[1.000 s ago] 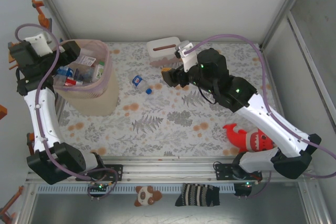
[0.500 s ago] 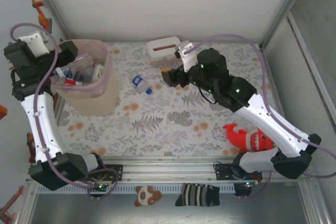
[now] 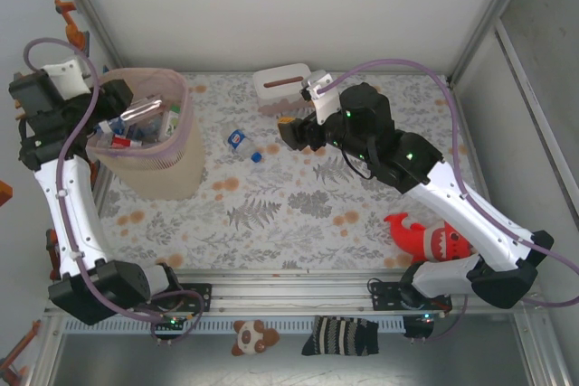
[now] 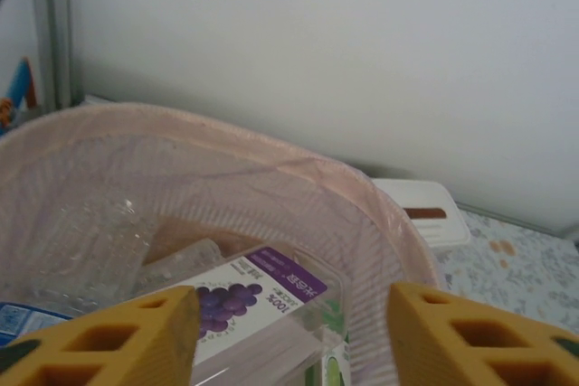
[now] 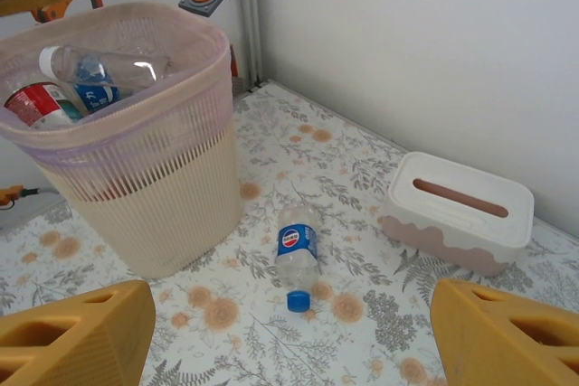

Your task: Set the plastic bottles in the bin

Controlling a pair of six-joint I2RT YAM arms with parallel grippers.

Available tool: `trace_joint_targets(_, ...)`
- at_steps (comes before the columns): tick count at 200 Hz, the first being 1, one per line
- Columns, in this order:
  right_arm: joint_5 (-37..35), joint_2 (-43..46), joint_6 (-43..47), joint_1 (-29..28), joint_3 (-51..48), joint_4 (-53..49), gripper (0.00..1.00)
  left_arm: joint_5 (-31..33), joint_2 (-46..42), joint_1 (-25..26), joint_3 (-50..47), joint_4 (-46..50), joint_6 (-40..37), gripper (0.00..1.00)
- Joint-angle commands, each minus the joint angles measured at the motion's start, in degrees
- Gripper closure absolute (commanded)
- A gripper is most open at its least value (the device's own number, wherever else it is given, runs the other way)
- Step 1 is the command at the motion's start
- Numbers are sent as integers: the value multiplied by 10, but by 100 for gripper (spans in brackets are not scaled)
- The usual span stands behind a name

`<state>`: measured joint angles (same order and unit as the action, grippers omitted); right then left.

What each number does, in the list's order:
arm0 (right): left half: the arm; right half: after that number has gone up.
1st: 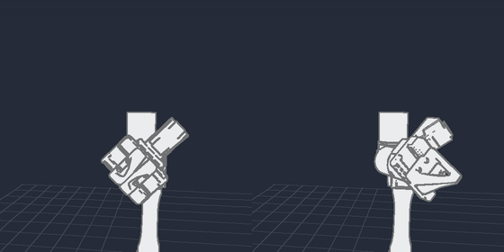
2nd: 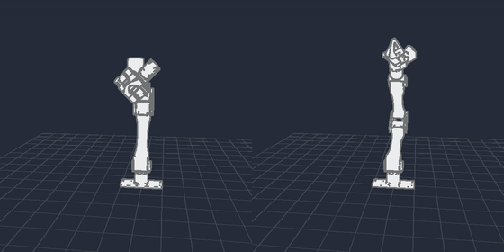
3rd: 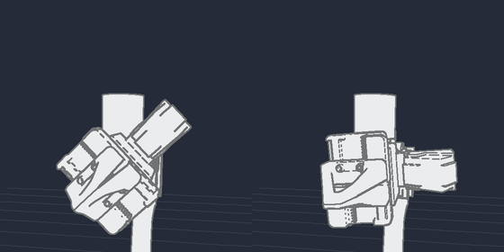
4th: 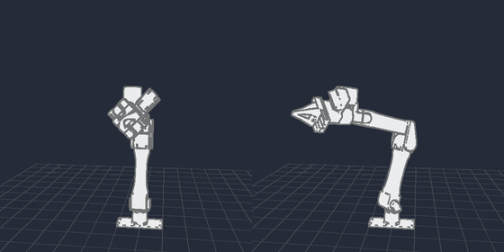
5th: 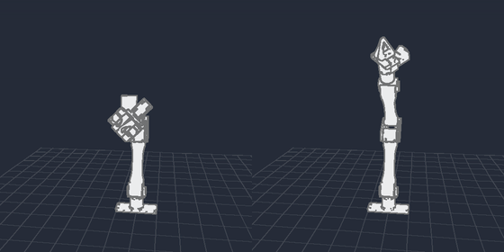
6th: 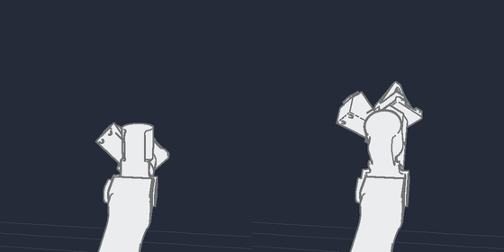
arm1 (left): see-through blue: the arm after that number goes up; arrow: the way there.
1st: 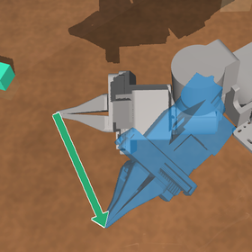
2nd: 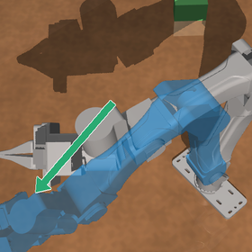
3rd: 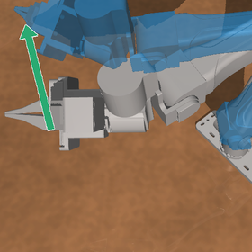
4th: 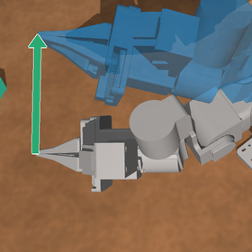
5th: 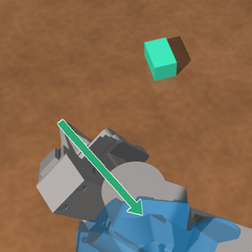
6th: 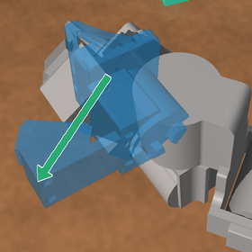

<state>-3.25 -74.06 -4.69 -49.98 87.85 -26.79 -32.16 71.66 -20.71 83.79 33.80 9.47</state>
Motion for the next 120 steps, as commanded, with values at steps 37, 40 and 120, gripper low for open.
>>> trace_joint_targets(37, 8, 15, -5, -3, 14, -2, 22, -26, 50, 10, -49, 46, -11, 52)
trace_joint_targets(40, 8, 14, -4, -3, 15, -2, 22, -25, 52, 10, -51, 46, -11, 52)
trace_joint_targets(120, 8, 15, -4, -2, 19, -3, 22, -14, 101, 12, -39, 23, -7, 52)
